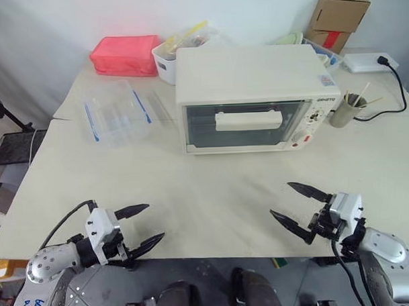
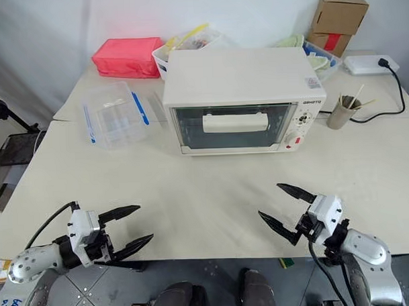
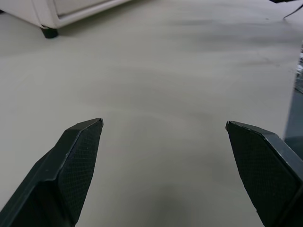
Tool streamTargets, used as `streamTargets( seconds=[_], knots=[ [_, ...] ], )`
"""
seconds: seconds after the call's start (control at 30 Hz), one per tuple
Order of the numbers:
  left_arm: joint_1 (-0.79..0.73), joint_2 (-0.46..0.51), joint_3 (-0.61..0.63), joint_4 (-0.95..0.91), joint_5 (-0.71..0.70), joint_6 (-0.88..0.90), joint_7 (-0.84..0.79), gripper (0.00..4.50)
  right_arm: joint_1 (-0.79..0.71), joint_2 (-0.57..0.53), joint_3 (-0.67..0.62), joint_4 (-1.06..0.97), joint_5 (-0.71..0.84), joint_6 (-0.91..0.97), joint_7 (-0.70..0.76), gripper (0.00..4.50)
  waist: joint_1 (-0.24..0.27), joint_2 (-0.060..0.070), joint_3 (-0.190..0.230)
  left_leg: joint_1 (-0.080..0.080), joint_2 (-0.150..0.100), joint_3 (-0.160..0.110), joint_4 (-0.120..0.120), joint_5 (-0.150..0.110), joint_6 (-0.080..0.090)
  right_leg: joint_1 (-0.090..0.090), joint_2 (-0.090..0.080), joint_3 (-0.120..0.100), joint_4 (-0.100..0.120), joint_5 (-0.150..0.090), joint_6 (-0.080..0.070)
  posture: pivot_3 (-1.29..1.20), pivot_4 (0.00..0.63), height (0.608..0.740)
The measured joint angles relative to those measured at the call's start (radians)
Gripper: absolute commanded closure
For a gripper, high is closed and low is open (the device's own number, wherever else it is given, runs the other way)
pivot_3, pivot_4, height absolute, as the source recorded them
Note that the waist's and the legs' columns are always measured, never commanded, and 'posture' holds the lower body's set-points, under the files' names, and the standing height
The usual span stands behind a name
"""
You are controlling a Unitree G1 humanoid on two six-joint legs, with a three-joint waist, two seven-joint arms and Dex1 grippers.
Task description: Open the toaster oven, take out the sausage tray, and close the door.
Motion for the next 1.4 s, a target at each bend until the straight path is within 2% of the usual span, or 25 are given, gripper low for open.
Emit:
streamTargets(
  seconds=[0.13,0.3,0.47,0.7,0.9,1.07,1.13,1.2,1.4],
  knots=[
    [-0.021,0.001,0.002,-0.023,-0.020,0.032,0.027,0.13,-0.035,-0.001,0.003,0.002,0.029,0.055,0.005,0.00,-0.001,0.000,0.000,0.000,0.000,0.000,0.000,0.000,0.001,0.000,0.000,0.000,0.003,0.000,0.000,0.00,0.150,0.740],
    [-0.199,0.006,0.074,-0.064,-0.257,0.175,0.032,0.13,-0.219,-0.014,-0.009,-0.070,0.157,0.241,-0.068,0.00,-0.002,0.000,0.000,-0.001,0.001,-0.002,0.006,0.000,0.000,0.000,-0.001,0.000,0.008,0.000,0.000,0.00,0.150,0.740],
    [-0.307,0.037,0.111,-0.011,-0.387,0.294,0.022,0.13,-0.375,-0.046,-0.016,-0.051,0.240,0.423,-0.114,0.00,-0.002,0.000,0.000,-0.002,0.000,-0.002,0.007,-0.001,0.001,0.000,0.001,-0.002,0.008,0.000,-0.001,0.00,0.150,0.740],
    [-0.332,0.029,0.072,-0.025,-0.425,0.378,0.020,0.13,-0.535,-0.029,-0.004,0.078,0.197,0.436,-0.106,0.00,-0.003,0.000,0.000,-0.003,0.000,-0.002,0.009,-0.002,0.003,0.000,0.002,-0.004,0.008,0.000,0.000,0.00,0.150,0.740],
    [-0.317,0.009,0.064,-0.029,-0.425,0.398,0.045,0.13,-0.535,-0.011,0.010,0.068,0.164,0.395,-0.053,0.00,-0.003,0.000,0.000,-0.003,0.000,-0.001,0.009,-0.002,0.002,0.000,0.003,-0.004,0.008,0.000,0.000,0.00,0.150,0.740],
    [-0.372,-0.022,0.069,-0.004,-0.432,0.421,0.096,0.13,-0.437,-0.044,0.025,-0.011,0.126,0.360,0.016,0.00,-0.008,0.000,0.000,-0.003,0.002,0.001,0.009,-0.002,0.002,-0.001,0.005,-0.004,0.008,0.000,0.000,0.00,0.150,0.740],
    [-0.428,-0.029,0.077,0.032,-0.440,0.430,0.113,0.47,-0.393,-0.049,0.035,-0.028,0.105,0.339,0.043,0.00,-0.007,0.000,0.000,-0.002,0.002,0.001,0.009,-0.002,0.001,-0.001,0.006,-0.004,0.009,0.000,0.000,0.00,0.150,0.740],
    [-0.495,-0.047,0.078,0.077,-0.443,0.432,0.129,0.99,-0.364,-0.050,0.041,-0.027,0.083,0.311,0.062,0.00,-0.004,0.000,0.000,-0.002,0.002,0.003,0.009,-0.001,0.001,-0.001,0.007,-0.004,0.009,0.000,0.000,0.00,0.150,0.740],
    [-0.724,-0.115,-0.014,0.259,-0.352,0.416,0.146,2.95,-0.362,-0.053,0.038,-0.012,0.031,0.238,0.079,0.00,0.000,0.000,0.000,-0.002,0.001,0.003,0.010,-0.001,0.001,-0.001,0.010,-0.007,0.010,0.000,0.000,0.00,0.150,0.740]
  ],
)
